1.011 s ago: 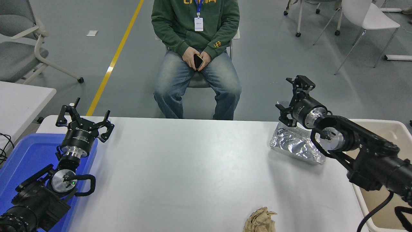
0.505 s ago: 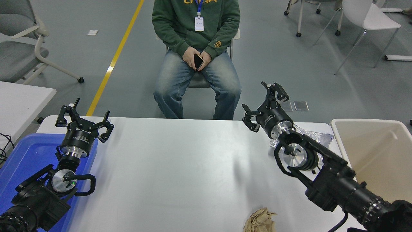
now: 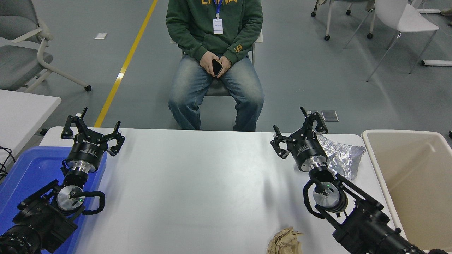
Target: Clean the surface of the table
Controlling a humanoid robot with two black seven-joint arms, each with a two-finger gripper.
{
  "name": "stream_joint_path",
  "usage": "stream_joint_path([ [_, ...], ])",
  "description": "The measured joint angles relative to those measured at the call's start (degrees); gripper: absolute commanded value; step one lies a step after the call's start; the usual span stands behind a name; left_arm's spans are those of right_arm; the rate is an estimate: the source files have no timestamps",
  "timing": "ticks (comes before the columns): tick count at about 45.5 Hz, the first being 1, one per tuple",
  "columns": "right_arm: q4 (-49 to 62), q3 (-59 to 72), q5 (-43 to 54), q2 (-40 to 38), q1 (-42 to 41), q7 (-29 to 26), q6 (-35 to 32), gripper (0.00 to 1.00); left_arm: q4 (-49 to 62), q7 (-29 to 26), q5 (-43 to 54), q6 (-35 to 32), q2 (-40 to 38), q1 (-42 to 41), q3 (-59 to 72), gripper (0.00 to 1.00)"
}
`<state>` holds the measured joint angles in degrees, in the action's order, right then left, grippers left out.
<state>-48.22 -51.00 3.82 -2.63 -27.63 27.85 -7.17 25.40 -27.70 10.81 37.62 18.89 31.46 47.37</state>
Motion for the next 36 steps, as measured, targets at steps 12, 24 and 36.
stream_joint_path([
  [12,0.04,-0.46,0.04,-0.44,0.53,0.13,-0.23,1.00,0.00,0.00,-0.01,0.00,0.00,0.00,0.00,1.00],
  [24,-1.11,2.36,1.74,-4.27,-0.20,-0.25,-0.10,1.00,0.00,0.00,-0.01,0.00,0.00,0.00,0.00,1.00],
  [36,-4.50,12.65,4.02,-14.00,-3.74,-1.11,1.65,1.00,-0.01,0.00,0.01,0.00,-0.01,0.00,0.00,1.00],
])
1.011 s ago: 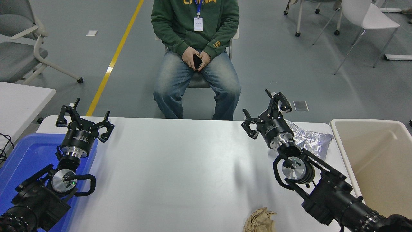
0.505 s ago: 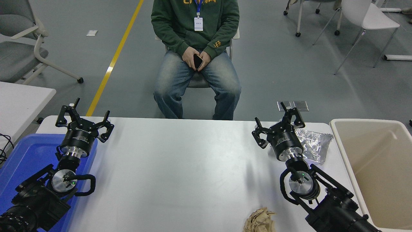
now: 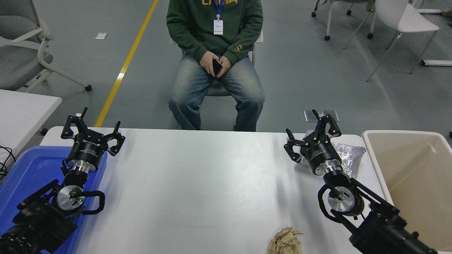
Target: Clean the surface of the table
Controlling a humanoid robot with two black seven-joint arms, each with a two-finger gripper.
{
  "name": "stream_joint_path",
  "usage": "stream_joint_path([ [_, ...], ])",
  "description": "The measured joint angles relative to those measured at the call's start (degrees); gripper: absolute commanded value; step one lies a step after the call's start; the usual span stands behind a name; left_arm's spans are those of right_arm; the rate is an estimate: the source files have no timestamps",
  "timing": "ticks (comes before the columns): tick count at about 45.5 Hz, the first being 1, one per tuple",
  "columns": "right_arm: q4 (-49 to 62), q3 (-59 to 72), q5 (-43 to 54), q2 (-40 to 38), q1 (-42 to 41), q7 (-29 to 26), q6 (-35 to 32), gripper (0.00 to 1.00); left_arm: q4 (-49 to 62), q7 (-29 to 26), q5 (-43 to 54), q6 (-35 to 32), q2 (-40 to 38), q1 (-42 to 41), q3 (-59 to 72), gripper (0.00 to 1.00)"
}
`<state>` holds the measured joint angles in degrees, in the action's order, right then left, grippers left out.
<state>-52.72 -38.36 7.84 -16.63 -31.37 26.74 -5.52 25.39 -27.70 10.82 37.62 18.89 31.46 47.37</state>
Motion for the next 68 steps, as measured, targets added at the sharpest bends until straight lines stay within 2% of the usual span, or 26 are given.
stream_joint_path([
  [22,-1.61,27.95,2.78,-16.71,-12.65,-4.10,3.46,1.00,0.01,0.00,-0.02,0.00,0.01,0.00,0.00,1.00],
  [38,-0.46,44.65,12.58,-22.27,-22.50,-6.32,4.22,1.00,0.00,0.00,0.00,0.00,0.00,0.00,0.00,1.00],
  [52,4.36,57.11,19.45,-20.24,-28.20,-7.02,4.62,1.00,0.01,0.00,-0.01,0.00,0.00,0.00,0.00,1.00],
  [68,20.27,70.46,25.15,-9.48,-29.81,-7.15,4.21,1.00,0.01,0.00,-0.01,0.00,0.01,0.00,0.00,1.00],
])
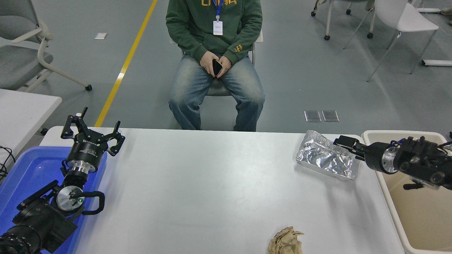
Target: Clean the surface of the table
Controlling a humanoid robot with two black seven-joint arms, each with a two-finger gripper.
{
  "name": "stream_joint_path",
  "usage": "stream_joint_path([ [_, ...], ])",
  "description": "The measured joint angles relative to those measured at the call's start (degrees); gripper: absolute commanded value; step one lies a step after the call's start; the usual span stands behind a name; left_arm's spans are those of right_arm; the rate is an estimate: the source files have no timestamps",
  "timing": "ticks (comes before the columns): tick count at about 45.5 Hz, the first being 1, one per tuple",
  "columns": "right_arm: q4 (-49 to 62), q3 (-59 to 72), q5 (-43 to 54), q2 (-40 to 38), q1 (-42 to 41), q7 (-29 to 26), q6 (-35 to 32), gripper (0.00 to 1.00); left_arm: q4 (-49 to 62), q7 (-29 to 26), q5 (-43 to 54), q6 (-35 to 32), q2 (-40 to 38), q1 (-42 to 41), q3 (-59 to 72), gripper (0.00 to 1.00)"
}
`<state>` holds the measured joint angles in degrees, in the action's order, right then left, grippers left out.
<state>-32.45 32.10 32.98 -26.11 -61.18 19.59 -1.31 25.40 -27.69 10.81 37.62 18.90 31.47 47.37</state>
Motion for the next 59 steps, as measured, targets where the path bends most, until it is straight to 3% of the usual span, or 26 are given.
stream_joint_path([
  [21,15.75,11.34,1.65,7.82,4.33,0.13,-0.55,1.00,0.00,0.00,0.01,0.02,-0.02,0.00,0.00,1.00],
  [49,20.92,13.61,3.88,10.09,9.46,-0.72,-0.65,0.99,0.00,0.00,0.00,0.00,-0.01,0.00,0.00,1.00],
  [56,21.19,13.42,3.68,11.19,9.84,-0.89,-0.65,0.90,0.00,0.00,0.00,-0.01,-0.01,0.00,0.00,1.00],
  [59,21.25,13.35,3.60,11.71,9.94,-0.93,-0.65,0.80,0.00,0.00,0.01,-0.01,-0.01,0.00,0.00,1.00],
])
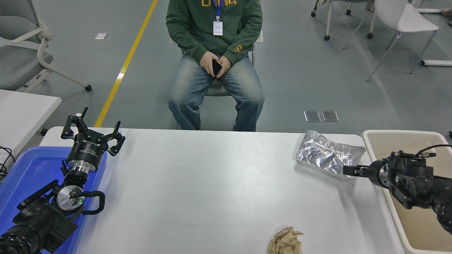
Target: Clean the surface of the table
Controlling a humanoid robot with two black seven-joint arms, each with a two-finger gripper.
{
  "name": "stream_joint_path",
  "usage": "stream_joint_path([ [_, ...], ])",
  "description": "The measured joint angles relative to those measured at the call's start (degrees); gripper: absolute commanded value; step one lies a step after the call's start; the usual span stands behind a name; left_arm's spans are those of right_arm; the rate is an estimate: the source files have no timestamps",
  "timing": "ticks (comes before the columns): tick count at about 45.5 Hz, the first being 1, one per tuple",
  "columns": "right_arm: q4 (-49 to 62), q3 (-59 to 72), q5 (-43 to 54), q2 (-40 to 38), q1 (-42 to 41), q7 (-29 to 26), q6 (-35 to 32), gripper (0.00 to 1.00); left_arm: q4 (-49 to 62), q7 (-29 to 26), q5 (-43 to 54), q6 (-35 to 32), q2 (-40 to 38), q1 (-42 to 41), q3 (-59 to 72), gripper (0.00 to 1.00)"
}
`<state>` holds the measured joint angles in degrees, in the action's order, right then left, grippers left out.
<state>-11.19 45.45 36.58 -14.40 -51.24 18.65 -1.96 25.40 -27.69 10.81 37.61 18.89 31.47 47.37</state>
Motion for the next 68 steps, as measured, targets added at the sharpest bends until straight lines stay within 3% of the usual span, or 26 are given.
stream_joint_path([
  [4,0.08,-0.04,-0.08,0.69,0.08,-0.07,0.00,0.59,0.00,0.00,0.00,0.00,0.00,0.00,0.00,1.00],
  [12,0.19,0.12,0.01,1.49,0.09,-0.18,-0.35,0.00,0.00,0.00,0.00,0.00,0.00,0.00,0.00,1.00],
  [48,6.40,-3.81,-0.52,1.44,-1.55,-0.95,-9.05,0.00,0.00,0.00,0.00,0.00,0.00,0.01,0.00,1.00],
  [68,6.34,-7.14,-1.25,-4.48,-7.23,4.71,-17.15,0.00,0.00,0.00,0.00,0.01,0.01,0.00,0.00,1.00],
])
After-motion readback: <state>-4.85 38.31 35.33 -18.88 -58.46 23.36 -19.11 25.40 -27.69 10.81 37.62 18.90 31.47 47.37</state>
